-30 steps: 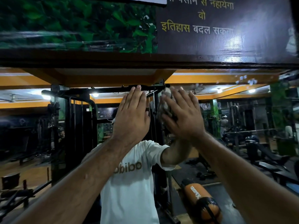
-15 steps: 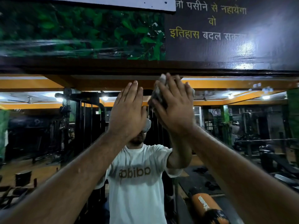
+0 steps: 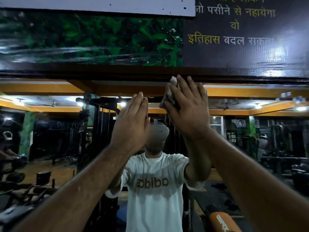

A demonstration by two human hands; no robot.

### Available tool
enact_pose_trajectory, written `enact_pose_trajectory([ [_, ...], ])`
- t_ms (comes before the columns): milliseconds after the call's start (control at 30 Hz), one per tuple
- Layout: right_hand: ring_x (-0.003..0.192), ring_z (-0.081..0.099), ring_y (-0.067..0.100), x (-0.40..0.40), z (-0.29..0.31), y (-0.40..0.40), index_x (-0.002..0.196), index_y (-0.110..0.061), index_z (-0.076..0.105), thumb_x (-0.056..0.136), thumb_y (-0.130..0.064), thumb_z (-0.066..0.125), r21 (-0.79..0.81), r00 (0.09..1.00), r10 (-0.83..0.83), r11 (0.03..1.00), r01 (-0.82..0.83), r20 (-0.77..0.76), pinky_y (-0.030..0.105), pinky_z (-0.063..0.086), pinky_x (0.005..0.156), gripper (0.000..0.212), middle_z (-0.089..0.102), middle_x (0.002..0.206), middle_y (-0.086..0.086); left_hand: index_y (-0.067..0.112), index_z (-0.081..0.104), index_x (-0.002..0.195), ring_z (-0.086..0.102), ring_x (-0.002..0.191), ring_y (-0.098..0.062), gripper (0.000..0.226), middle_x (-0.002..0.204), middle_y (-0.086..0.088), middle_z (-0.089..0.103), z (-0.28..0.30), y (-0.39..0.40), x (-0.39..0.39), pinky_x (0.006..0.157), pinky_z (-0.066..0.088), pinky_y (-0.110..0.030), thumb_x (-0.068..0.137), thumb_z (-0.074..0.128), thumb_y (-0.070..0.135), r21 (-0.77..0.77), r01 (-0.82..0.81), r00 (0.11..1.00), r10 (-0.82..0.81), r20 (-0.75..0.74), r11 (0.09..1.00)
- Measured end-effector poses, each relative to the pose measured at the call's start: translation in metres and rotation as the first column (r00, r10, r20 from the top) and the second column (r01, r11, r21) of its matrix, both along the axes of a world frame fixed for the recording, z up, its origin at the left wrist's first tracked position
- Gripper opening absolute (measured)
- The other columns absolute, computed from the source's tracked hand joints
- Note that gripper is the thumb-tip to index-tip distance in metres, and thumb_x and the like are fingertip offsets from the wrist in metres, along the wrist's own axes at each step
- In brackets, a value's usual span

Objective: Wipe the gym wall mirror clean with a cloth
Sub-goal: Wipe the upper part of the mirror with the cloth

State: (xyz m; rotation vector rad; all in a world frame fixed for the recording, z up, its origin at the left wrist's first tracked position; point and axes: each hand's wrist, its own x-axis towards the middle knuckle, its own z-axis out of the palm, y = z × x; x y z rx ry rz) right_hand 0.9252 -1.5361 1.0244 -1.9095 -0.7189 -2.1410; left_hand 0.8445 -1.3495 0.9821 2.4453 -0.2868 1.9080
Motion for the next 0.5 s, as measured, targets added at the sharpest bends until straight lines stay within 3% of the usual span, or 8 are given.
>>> enact_pose_trajectory([
  [67, 0.156, 0.029, 0.034, -0.004, -0.009, 0.019, 0.154, -0.023, 0.050, 0.105, -0.055, 0.044, -0.001, 1.000, 0.010, 1.000, -0.010, -0.006, 0.054, 0.016, 0.127, 0.059, 0.039, 0.166, 0.009, 0.006, 0.030, 0.156, 0.015, 0.154, -0.023, 0.058, 0.167, -0.011, 0.021, -0.004, 0.002, 0.000, 0.120, 0.004, -0.029, 0.105, 0.049, 0.027, -0.001, 0.009, 1.000, -0.009, 0.003, 1.000],
  [167, 0.155, 0.032, 0.033, -0.003, -0.021, 0.014, 0.154, -0.022, 0.050, 0.104, -0.055, 0.042, -0.305, 0.998, 0.023, 0.952, -0.004, 0.058, 0.052, 0.015, 0.127, 0.060, 0.039, 0.165, 0.010, 0.007, 0.030, 0.156, 0.015, 0.154, -0.022, 0.059, 0.166, -0.011, 0.021, -0.008, 0.004, 0.001, 0.120, 0.003, -0.030, 0.103, 0.049, 0.025, 0.012, 0.017, 1.000, -0.017, 0.002, 1.000],
  [200, 0.155, 0.031, 0.032, -0.002, -0.020, 0.005, 0.154, -0.022, 0.049, 0.104, -0.057, 0.041, -0.306, 0.998, 0.018, 0.952, 0.000, 0.058, 0.050, 0.013, 0.127, 0.061, 0.039, 0.166, 0.009, 0.007, 0.031, 0.156, 0.015, 0.154, -0.022, 0.059, 0.166, -0.011, 0.021, -0.009, 0.005, 0.001, 0.120, 0.002, -0.030, 0.103, 0.049, 0.025, 0.014, 0.016, 1.000, -0.016, 0.007, 1.000],
  [300, 0.157, 0.027, 0.030, -0.004, -0.019, 0.001, 0.156, -0.024, 0.047, 0.104, -0.058, 0.040, 0.061, 0.999, 0.007, 0.998, -0.004, -0.045, 0.050, 0.010, 0.128, 0.062, 0.036, 0.167, 0.007, 0.006, 0.033, 0.155, 0.016, 0.154, -0.022, 0.058, 0.166, -0.011, 0.022, -0.010, 0.011, -0.002, 0.120, 0.001, -0.030, 0.103, 0.050, 0.024, 0.012, 0.026, 1.000, -0.026, -0.003, 1.000],
  [333, 0.158, 0.024, 0.030, -0.007, -0.023, 0.010, 0.157, -0.025, 0.046, 0.104, -0.058, 0.040, 0.141, 0.997, 0.010, 0.990, 0.001, -0.081, 0.051, 0.010, 0.128, 0.062, 0.034, 0.168, 0.007, 0.006, 0.033, 0.155, 0.016, 0.154, -0.022, 0.058, 0.166, -0.011, 0.023, -0.010, 0.014, -0.002, 0.120, 0.001, -0.030, 0.103, 0.050, 0.023, 0.015, 0.030, 1.000, -0.030, -0.006, 0.999],
  [367, 0.158, 0.022, 0.031, -0.010, -0.028, 0.020, 0.158, -0.025, 0.044, 0.104, -0.058, 0.041, 0.122, 0.995, 0.001, 0.992, 0.011, -0.096, 0.053, 0.010, 0.128, 0.063, 0.032, 0.169, 0.007, 0.005, 0.033, 0.155, 0.015, 0.154, -0.022, 0.058, 0.166, -0.012, 0.022, -0.011, 0.017, -0.003, 0.120, 0.001, -0.031, 0.103, 0.050, 0.023, 0.025, 0.031, 0.999, -0.031, -0.009, 0.999],
  [500, 0.157, 0.027, 0.031, -0.007, -0.052, 0.020, 0.156, -0.022, 0.048, 0.106, -0.056, 0.044, -0.301, 0.999, -0.029, 0.953, 0.037, 0.032, 0.055, 0.016, 0.128, 0.061, 0.035, 0.168, 0.009, 0.005, 0.033, 0.155, 0.016, 0.154, -0.023, 0.059, 0.166, -0.013, 0.023, -0.013, 0.028, -0.007, 0.122, 0.004, -0.032, 0.102, 0.051, 0.023, 0.047, 0.029, 1.000, -0.029, -0.005, 0.998],
])
